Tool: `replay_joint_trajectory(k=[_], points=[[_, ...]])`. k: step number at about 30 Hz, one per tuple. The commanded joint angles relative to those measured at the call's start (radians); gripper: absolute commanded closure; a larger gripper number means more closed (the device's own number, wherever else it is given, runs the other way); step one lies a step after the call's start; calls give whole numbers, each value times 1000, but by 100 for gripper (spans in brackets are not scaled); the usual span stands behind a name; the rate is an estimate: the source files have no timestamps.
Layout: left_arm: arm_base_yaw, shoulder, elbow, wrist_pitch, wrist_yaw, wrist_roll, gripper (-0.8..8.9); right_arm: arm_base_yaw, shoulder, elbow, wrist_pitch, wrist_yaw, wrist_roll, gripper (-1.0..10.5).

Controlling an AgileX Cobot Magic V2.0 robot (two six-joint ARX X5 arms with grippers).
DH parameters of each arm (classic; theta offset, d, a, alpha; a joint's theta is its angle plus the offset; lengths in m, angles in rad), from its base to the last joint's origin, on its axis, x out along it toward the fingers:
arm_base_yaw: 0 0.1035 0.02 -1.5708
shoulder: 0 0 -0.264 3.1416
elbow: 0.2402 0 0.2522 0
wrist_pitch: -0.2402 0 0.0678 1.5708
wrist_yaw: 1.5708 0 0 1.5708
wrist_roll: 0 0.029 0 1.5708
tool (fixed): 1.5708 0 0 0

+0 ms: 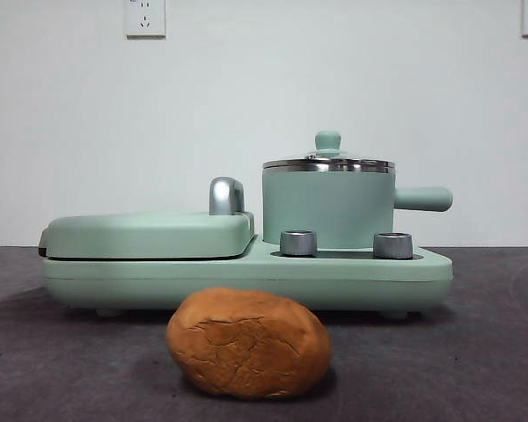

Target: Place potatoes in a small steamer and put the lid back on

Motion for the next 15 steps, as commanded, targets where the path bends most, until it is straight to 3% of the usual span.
replay_joint_trajectory(k=[1,7,15], points=[[-14,16,21,15,-5,-24,469,9,4,17,7,5,-3,667],[-68,78,21,144,-13,-85,471,19,4,17,7,4,43,667],[-186,291,43,428,-143,-210,471,19,4,17,8,3,66,667]])
